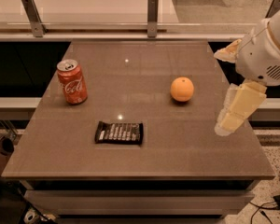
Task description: Pick rxbar chocolate
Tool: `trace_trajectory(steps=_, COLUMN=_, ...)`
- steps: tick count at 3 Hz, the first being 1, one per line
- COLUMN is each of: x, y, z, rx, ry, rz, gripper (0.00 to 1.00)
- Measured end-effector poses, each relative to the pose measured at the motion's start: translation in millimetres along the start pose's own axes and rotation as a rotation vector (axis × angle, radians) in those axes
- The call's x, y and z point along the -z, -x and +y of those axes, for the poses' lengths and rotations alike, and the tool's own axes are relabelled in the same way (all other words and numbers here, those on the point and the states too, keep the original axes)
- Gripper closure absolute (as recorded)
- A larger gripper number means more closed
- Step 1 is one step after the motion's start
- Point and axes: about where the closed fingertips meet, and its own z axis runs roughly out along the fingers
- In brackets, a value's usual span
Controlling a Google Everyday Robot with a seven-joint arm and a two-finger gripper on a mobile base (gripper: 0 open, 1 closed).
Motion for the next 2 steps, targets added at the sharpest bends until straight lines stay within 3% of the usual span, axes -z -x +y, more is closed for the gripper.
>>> trace_trajectory(steps=2, x=-60, y=29, z=12, rx=0.012, ry=0.081, rz=-0.186, gripper=0.00)
